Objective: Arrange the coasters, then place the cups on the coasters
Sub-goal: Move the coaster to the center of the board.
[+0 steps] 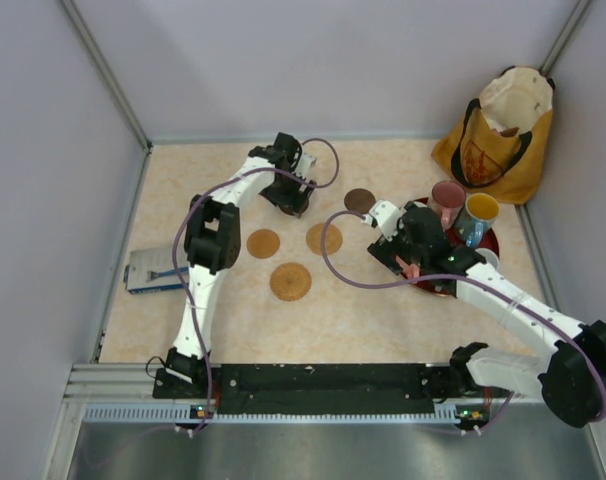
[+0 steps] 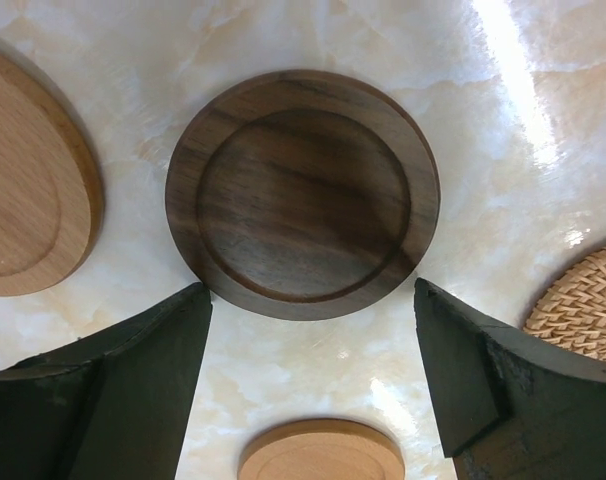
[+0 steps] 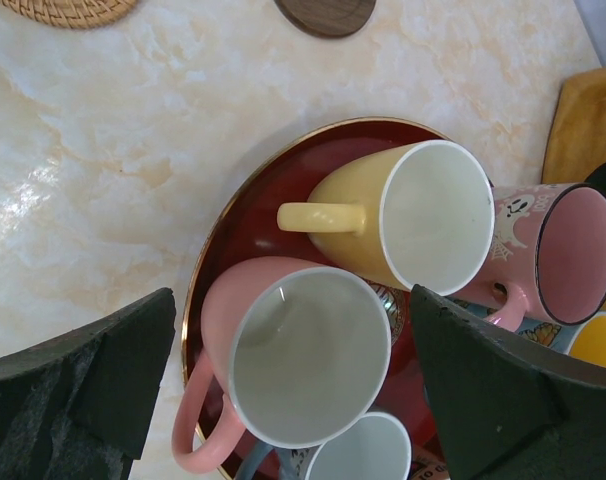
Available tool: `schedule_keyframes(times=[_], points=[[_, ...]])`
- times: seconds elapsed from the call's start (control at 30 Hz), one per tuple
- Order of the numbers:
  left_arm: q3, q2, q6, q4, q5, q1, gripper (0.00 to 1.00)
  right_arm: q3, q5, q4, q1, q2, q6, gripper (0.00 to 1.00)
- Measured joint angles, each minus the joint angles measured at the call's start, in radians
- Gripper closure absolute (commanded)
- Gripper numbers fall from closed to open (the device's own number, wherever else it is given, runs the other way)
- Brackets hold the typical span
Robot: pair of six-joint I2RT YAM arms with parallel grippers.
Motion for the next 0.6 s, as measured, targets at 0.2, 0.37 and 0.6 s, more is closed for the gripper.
schedule_keyframes(times=[0.2, 0.37, 0.6], points=[[-0.016, -0.019, -0.007, 0.014, 0.038, 0.0, 0.07, 0.0, 0.0, 0.005, 0.0, 0.0, 0.008, 0.01], [-0.086, -0.13, -0.008, 0.027, 0.034, 0.001, 0.05, 0.0, 0.003, 0.015, 0.0, 0.0, 0.029, 0.01], [-0.159, -0.302, -0.008, 0.036, 0.002, 0.022, 0.03, 0.038, 0.036, 0.026, 0.0, 0.023, 0.076, 0.01]])
